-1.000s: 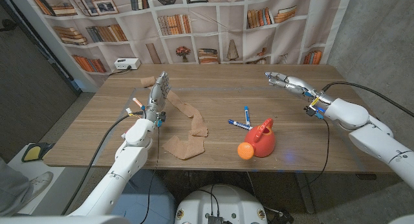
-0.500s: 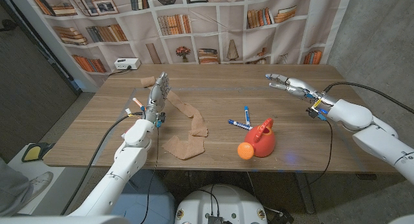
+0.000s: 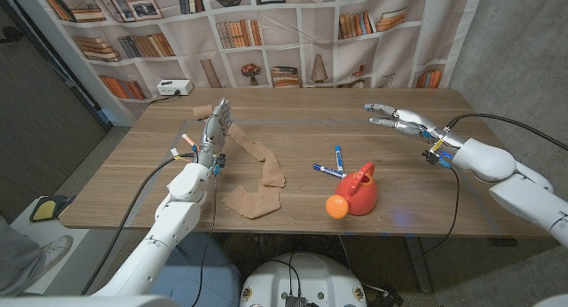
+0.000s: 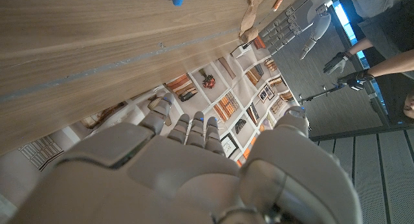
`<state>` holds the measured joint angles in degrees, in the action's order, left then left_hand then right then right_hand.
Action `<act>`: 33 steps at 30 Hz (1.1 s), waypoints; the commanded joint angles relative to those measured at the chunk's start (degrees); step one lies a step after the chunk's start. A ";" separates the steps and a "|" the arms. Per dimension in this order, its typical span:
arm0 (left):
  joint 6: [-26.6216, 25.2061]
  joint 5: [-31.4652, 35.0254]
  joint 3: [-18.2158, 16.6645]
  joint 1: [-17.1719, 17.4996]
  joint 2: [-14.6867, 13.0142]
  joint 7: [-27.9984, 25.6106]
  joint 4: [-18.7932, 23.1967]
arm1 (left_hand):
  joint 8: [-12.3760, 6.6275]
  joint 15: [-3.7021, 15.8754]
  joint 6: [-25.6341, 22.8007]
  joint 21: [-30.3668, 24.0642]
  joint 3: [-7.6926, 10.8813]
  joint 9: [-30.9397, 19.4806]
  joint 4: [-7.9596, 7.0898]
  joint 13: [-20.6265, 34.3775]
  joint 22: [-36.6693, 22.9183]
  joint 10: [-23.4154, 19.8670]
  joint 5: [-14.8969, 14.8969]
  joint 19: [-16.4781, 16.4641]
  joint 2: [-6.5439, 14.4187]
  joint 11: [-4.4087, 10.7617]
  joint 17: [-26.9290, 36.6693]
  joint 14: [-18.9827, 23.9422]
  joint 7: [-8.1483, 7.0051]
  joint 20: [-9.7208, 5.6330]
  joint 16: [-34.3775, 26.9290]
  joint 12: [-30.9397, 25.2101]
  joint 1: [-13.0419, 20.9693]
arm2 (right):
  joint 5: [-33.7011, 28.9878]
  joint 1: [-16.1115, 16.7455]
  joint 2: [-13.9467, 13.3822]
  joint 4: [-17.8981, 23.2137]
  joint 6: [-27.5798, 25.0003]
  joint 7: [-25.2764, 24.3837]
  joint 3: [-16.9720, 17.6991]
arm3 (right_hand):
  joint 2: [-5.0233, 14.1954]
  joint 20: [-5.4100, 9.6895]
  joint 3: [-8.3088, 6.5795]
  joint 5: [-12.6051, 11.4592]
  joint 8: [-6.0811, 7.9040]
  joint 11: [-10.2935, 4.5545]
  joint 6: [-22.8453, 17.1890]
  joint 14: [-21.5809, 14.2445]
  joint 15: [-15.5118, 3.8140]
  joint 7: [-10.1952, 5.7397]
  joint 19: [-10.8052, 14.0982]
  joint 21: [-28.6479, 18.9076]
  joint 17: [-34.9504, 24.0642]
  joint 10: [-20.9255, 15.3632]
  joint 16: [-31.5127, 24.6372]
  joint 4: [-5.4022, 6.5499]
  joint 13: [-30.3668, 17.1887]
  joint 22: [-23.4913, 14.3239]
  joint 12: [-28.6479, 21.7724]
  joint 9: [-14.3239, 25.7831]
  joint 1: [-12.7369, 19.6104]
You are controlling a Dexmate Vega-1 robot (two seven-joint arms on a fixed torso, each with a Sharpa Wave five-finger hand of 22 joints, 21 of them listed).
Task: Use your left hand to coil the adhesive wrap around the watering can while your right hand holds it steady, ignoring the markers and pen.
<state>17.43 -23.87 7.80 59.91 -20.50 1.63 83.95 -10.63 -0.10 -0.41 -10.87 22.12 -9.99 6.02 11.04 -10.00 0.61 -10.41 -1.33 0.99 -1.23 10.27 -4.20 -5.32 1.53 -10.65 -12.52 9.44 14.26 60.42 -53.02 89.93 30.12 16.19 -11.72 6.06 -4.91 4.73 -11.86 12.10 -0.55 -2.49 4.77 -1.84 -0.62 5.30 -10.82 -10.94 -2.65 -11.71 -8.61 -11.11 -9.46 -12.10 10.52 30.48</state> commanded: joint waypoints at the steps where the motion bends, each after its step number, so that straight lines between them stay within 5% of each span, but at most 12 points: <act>1: -0.12 0.17 0.30 -0.18 -0.04 0.23 0.01 | -0.21 -0.07 -0.35 -0.32 0.12 -0.28 0.22 0.25 -0.11 -0.40 -0.08 -0.09 0.24 -0.15 0.09 0.12 -0.17 0.31 -0.05 -0.12 -0.36 | -0.47 4.39 -3.70 2.40 0.69 -2.30 1.70 | -0.58 0.21 0.15 0.16 0.33 -0.01 -0.46 -0.24 -1.39 -0.13 0.43 -0.35 -0.01 -0.62 -0.46 -0.17 -0.09 -0.17 -0.26 0.33 0.36; 33: -0.40 0.08 0.04 1.90 -0.69 -0.96 2.68 | -0.17 -0.12 -0.43 -0.30 0.02 -0.28 0.31 0.26 -0.11 -0.45 -0.10 -0.08 0.31 -0.17 0.08 0.14 -0.19 0.33 -0.04 -0.07 -0.51 | -2.09 11.51 -8.47 6.46 1.51 -7.76 5.80 | -0.75 0.01 -0.24 0.15 0.31 -0.57 -1.44 -0.96 -1.91 -0.56 0.82 -0.20 0.03 -1.54 -0.47 -0.08 -0.13 -0.17 -0.30 0.37 1.10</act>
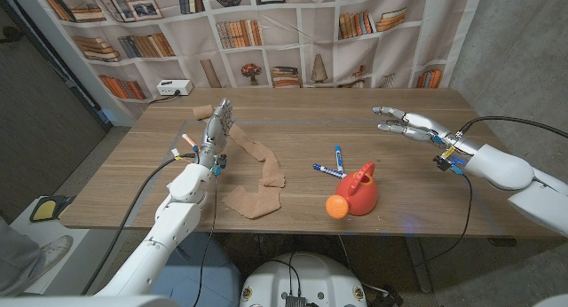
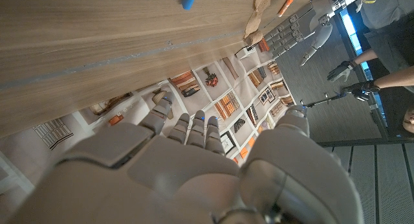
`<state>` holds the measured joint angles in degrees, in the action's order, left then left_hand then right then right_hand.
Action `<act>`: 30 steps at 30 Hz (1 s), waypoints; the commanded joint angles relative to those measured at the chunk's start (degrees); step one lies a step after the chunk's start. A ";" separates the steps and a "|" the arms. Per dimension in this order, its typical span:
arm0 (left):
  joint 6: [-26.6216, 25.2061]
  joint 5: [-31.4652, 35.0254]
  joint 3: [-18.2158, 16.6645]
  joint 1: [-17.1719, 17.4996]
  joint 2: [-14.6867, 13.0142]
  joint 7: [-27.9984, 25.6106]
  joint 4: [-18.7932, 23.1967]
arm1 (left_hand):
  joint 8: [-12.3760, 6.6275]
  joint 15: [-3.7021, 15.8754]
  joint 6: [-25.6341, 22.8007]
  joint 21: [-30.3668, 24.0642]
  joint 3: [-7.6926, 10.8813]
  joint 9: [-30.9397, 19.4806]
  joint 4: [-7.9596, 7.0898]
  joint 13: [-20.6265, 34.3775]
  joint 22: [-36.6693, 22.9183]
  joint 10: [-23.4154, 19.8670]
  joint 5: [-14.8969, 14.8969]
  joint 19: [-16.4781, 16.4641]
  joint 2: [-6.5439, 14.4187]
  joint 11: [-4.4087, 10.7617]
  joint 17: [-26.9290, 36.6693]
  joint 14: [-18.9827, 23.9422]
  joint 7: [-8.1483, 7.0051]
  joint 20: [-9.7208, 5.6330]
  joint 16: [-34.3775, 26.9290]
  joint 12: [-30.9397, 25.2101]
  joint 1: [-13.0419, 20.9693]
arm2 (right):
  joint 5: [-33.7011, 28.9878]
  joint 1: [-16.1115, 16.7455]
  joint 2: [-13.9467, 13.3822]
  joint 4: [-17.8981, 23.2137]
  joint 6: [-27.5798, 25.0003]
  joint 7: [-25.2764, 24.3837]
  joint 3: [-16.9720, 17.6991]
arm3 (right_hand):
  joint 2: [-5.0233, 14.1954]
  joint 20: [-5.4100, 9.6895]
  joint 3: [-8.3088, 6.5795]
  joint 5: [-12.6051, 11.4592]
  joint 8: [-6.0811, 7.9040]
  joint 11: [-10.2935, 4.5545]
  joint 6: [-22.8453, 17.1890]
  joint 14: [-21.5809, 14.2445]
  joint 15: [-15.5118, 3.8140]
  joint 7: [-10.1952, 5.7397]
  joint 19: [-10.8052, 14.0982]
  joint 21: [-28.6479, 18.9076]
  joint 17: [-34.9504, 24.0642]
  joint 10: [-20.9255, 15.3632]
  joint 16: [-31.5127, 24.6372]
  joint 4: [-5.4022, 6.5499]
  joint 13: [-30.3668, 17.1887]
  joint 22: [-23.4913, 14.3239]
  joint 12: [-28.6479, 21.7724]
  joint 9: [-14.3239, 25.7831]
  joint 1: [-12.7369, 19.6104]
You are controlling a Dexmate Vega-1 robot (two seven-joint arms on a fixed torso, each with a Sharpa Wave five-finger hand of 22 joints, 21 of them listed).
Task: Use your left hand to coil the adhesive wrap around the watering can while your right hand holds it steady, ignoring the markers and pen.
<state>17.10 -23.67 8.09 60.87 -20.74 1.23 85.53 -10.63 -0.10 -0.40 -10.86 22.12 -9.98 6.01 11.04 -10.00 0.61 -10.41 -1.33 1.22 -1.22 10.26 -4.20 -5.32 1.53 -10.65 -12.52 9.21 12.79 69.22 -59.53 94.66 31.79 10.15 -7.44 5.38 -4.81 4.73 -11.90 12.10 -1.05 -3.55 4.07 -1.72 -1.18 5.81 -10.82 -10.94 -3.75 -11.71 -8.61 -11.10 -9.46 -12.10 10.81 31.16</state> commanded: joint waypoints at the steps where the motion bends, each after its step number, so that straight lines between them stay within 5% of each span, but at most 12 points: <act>1: -0.06 -0.15 -0.26 0.99 -0.51 -0.53 1.23 | -0.18 -0.10 -0.47 -0.30 0.02 -0.29 0.32 0.26 -0.11 -0.45 -0.10 -0.07 0.09 -0.19 0.09 0.12 -0.18 0.33 -0.03 -0.06 -0.28 | -0.56 2.83 -2.09 1.76 -0.11 -1.70 1.58 | -0.08 -0.11 -0.26 0.18 0.31 -0.06 -0.39 -0.24 -2.07 -0.03 0.32 -0.20 0.03 -0.45 -0.45 -0.08 -0.13 -0.18 -0.29 0.07 0.44; 30: -0.75 -0.37 0.06 0.47 -0.90 -0.16 0.48 | -0.43 -0.07 -1.41 -0.29 -0.05 -0.29 0.43 0.26 -0.11 -0.92 -0.10 -0.05 0.15 -0.20 0.09 0.09 -0.03 0.34 -0.01 -0.18 -0.39 | -2.22 7.21 -4.00 3.28 -1.53 -4.79 4.41 | -0.04 -0.20 -0.66 0.15 -0.04 -0.34 -0.24 -0.18 -2.17 -0.22 0.36 -0.05 0.04 -0.48 -0.23 -0.03 -0.16 -0.18 -0.06 0.10 1.08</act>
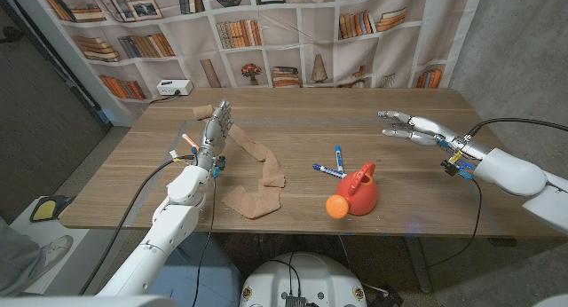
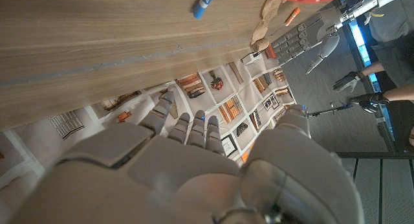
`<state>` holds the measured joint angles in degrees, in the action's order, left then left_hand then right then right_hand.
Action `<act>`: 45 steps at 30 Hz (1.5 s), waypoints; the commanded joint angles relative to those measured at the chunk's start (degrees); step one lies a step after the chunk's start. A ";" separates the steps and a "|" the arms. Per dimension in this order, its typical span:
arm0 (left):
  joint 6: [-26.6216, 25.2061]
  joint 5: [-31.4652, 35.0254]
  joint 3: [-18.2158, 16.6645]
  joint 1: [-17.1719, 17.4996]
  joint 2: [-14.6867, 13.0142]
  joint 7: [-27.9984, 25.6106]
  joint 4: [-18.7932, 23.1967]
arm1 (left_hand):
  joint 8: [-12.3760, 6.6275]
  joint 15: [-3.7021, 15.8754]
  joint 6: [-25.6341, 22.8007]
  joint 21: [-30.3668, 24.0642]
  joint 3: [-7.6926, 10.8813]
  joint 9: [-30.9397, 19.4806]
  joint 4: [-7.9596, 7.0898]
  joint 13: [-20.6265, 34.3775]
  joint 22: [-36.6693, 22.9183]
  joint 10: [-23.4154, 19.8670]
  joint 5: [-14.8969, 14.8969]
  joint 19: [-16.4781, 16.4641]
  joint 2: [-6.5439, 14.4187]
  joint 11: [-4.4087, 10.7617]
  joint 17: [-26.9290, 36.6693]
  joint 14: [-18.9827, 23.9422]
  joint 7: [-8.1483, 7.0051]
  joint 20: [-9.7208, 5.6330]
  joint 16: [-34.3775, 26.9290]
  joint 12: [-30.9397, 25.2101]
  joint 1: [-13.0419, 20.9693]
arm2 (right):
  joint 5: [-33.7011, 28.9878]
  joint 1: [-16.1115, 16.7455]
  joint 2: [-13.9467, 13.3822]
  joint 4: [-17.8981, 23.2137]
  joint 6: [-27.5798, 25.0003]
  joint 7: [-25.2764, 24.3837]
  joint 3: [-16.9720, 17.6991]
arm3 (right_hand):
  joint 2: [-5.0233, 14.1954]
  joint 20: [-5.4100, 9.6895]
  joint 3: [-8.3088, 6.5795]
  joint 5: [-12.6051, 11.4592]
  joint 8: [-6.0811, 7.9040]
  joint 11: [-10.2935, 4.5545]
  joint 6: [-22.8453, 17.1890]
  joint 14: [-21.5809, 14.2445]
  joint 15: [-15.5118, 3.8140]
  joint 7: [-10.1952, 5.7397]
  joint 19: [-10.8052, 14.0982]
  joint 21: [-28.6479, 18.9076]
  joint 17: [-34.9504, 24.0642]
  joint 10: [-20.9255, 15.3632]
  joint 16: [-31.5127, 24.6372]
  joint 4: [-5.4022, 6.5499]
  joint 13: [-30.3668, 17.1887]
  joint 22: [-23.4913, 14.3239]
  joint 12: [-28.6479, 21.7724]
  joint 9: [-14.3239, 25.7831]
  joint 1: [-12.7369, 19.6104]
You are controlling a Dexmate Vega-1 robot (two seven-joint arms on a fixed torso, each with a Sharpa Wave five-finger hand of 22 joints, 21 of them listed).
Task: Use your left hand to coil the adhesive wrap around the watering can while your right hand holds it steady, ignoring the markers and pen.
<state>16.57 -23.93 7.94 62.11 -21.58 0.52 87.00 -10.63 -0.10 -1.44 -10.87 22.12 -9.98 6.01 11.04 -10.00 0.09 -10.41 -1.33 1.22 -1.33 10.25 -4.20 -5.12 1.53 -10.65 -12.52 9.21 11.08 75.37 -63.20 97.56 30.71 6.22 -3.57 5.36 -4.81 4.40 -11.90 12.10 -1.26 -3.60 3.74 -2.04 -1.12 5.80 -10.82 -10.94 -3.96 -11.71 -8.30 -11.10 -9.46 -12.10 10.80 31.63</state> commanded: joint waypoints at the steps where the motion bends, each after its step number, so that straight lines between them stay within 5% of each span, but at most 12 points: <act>1: -0.19 -0.21 0.19 -0.85 0.04 0.62 -1.16 | -0.43 -0.09 -0.39 -0.29 -0.06 -0.29 0.43 0.26 -0.11 -0.37 -0.10 -0.04 0.16 -0.13 0.09 0.09 -0.24 0.34 -0.01 -0.17 -0.40 | -0.55 1.12 -0.36 0.45 -0.58 -0.90 0.54 | -0.03 -0.23 -0.34 0.15 -0.05 -0.14 -0.18 0.16 -1.84 -0.28 0.36 -0.04 0.04 -0.29 -0.22 -0.35 -0.16 -0.18 -0.06 0.11 0.63; 45: -0.55 -1.96 -0.25 -1.73 1.51 2.92 -3.55 | -0.25 -0.21 -0.59 -0.25 0.01 -0.29 0.60 0.26 -0.11 -0.36 -0.12 0.10 0.52 -0.19 0.07 0.00 -0.13 0.38 0.03 -0.06 -0.37 | -2.62 5.83 -2.04 1.92 -2.89 -3.28 3.07 | -0.51 -0.28 -0.80 0.00 -0.07 -0.71 -0.85 -0.24 -2.37 -0.77 0.80 -0.03 0.08 -1.04 -0.15 -0.55 -0.19 -0.17 -0.04 0.14 1.91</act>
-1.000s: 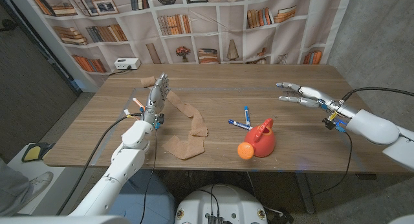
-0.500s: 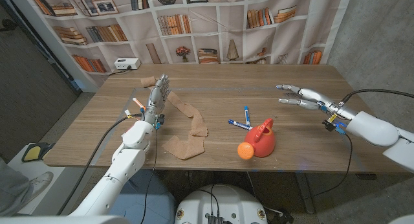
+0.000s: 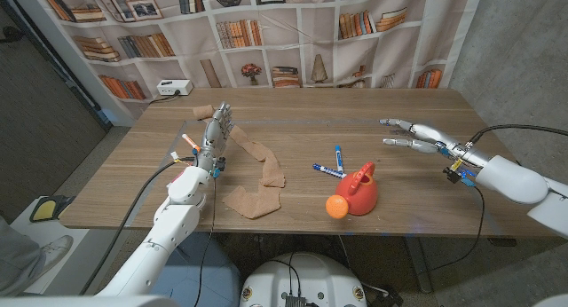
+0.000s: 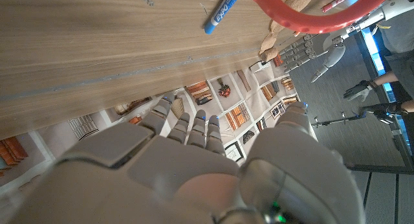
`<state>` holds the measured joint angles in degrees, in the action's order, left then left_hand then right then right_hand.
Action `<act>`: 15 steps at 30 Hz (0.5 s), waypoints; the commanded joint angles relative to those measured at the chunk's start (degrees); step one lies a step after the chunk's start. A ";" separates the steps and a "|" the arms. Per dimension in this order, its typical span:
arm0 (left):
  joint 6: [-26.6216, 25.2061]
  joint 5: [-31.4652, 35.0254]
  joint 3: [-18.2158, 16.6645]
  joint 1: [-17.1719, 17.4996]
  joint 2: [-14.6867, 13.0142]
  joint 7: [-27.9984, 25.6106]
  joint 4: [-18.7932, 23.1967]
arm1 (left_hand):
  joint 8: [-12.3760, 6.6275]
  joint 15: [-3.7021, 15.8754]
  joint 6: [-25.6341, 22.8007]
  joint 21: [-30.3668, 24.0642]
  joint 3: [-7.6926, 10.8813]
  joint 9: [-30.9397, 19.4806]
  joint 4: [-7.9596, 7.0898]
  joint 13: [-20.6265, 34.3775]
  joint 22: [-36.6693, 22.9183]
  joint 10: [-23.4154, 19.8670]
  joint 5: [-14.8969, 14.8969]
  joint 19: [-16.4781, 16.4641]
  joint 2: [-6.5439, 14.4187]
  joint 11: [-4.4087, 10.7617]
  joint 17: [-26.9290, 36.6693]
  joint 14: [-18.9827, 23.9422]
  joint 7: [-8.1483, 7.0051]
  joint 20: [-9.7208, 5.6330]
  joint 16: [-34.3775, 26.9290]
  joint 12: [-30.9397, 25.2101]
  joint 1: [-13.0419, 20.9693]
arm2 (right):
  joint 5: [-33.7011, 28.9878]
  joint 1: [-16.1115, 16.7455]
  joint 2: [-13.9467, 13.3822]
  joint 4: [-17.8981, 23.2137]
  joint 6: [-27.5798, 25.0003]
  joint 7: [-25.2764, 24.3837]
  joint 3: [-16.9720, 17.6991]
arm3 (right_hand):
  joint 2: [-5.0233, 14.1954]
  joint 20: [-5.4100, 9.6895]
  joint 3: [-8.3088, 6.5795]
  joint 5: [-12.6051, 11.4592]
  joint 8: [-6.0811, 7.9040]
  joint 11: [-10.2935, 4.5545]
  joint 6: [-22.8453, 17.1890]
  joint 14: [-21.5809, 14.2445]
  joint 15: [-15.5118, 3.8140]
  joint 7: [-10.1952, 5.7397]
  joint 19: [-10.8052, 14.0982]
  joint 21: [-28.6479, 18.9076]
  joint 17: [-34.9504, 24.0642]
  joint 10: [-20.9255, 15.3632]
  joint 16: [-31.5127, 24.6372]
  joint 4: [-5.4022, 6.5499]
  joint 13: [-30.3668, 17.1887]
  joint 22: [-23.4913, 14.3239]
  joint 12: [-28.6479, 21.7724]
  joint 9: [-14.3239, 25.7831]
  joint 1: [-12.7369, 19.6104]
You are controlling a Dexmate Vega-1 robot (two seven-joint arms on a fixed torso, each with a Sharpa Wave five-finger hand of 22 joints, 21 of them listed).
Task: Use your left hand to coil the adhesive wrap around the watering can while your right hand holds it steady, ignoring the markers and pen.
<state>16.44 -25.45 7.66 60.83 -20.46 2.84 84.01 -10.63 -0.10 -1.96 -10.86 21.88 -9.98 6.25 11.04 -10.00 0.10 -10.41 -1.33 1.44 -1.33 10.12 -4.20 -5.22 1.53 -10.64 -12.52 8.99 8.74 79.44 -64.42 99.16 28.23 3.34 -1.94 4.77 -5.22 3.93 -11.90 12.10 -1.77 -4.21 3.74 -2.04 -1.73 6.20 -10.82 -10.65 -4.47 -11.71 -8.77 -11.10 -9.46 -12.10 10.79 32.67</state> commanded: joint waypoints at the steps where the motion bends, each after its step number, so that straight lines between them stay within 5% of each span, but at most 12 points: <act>1: -0.43 -0.43 0.02 -0.47 0.42 0.61 -0.61 | -0.25 -0.20 -0.08 -0.26 0.25 -0.29 0.37 0.26 -0.11 -0.36 -0.12 0.07 0.31 -0.26 0.20 -0.01 -0.04 0.37 0.03 -0.06 -0.14 | 0.08 1.79 -0.75 0.09 -0.24 -0.18 1.42 | 0.06 0.10 -0.35 -0.01 -0.07 -0.22 -0.24 -0.25 -2.38 -0.20 0.40 -0.02 -0.21 -0.57 -0.15 -0.08 -0.19 -0.16 -0.04 0.15 0.90; 15: -0.93 -0.05 0.03 -0.29 0.34 0.54 0.03 | -0.21 -0.20 -0.11 -0.26 0.28 -0.29 0.44 0.26 -0.11 -0.43 -0.11 0.10 0.41 -0.28 0.19 0.02 -0.03 0.38 0.02 -0.06 -0.10 | -0.29 2.75 -0.81 -0.47 -0.10 0.06 1.84 | -0.10 0.04 -0.52 -0.08 -0.03 -0.46 -0.67 -0.07 -2.59 -0.42 0.29 0.07 -0.20 -0.79 -0.01 -0.09 -0.20 -0.17 0.00 0.16 1.32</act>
<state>16.01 -25.72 7.65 60.51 -20.12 3.36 83.59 -10.63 -0.10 -1.95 -10.86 22.13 -9.98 6.49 11.04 -10.00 0.10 -10.41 -1.33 1.44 -1.33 10.13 -4.20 -5.22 1.53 -10.64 -12.52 8.99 8.56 81.47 -65.00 99.19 27.92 3.04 -0.45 4.62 -5.22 3.94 -11.90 12.10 -2.07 -4.52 3.75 -2.04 -2.04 6.20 -10.82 -10.66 -4.78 -11.71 -8.76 -11.10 -9.46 -12.10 10.78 33.42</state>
